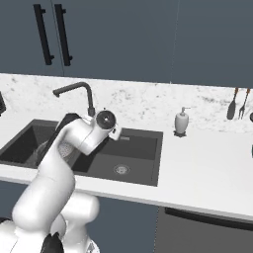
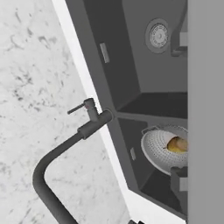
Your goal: Put the colander in the sink, put the kiwi, pear in the colander, and turn on the sink faucet and pour water over the colander.
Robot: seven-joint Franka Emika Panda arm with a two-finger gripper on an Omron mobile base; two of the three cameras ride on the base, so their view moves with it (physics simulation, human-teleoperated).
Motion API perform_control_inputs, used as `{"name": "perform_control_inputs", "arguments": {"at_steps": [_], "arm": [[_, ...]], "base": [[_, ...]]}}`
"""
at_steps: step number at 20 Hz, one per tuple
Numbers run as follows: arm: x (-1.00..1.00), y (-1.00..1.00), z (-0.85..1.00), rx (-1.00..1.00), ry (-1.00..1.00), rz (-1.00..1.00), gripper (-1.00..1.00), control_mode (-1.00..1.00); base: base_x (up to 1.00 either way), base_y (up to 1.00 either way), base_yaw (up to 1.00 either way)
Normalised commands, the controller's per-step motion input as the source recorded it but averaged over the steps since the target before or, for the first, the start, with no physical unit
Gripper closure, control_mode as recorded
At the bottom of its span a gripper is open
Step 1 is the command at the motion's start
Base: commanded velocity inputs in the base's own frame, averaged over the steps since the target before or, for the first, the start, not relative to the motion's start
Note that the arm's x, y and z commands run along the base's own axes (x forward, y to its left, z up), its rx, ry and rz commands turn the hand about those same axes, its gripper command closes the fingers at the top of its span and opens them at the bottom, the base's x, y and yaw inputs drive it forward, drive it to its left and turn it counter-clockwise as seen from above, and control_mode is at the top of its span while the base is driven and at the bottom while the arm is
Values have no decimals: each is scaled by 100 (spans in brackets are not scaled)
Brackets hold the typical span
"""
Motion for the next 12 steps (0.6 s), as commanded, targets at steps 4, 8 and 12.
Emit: {"name": "perform_control_inputs", "arguments": {"at_steps": [4, 8, 12], "arm": [[89, 0, -7, 22, 1, 13, -100, -100], [86, 0, -7, 21, 7, 12, -100, -100], [59, 8, -17, 18, 7, 13, -100, -100]], "base": [[0, 0, 0], [0, 0, 0], [0, 0, 0]]}}
